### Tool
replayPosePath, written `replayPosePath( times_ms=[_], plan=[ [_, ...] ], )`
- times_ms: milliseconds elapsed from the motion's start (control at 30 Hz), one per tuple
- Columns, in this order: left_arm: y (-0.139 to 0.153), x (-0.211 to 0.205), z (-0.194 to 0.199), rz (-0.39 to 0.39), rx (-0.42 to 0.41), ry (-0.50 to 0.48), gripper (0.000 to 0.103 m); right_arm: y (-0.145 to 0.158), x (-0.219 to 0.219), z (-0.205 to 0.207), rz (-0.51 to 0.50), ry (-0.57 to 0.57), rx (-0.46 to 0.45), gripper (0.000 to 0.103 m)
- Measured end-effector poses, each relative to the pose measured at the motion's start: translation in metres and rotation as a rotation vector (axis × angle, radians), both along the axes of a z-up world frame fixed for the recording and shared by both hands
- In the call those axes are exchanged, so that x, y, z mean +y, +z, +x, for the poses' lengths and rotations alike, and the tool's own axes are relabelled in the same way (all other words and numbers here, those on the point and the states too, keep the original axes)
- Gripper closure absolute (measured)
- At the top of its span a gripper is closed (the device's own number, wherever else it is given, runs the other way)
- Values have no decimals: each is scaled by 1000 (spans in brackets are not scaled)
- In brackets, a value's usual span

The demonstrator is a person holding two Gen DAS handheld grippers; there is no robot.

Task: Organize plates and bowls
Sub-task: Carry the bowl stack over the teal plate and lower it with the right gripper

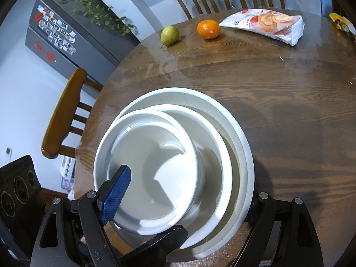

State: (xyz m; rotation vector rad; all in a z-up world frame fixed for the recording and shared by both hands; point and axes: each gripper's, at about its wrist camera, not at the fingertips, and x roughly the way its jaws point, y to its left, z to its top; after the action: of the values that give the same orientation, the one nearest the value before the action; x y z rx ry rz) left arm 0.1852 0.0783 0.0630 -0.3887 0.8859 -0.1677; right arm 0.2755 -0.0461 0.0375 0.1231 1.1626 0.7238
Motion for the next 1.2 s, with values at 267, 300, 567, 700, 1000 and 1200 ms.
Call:
replayPosePath(
  times_ms=[267,300,567,700,1000,1200],
  plan=[
    [11,-11,-9,2,-15,-17,16,13,-13,-10,4,-13,-22,15],
    [12,-13,-11,0,-17,-19,16,15,-15,-11,4,-17,-23,15],
    [12,-31,-29,19,-37,-47,16,18,-35,-30,18,-35,-43,15],
    [11,-39,-33,34,-39,-59,16,17,-45,-38,18,-55,-61,15],
    [9,-54,-38,32,-43,-88,16,16,-65,-50,29,-87,-76,15],
    [7,-65,-42,26,-52,-110,17,15,-80,-58,38,-116,-94,15]
  ],
)
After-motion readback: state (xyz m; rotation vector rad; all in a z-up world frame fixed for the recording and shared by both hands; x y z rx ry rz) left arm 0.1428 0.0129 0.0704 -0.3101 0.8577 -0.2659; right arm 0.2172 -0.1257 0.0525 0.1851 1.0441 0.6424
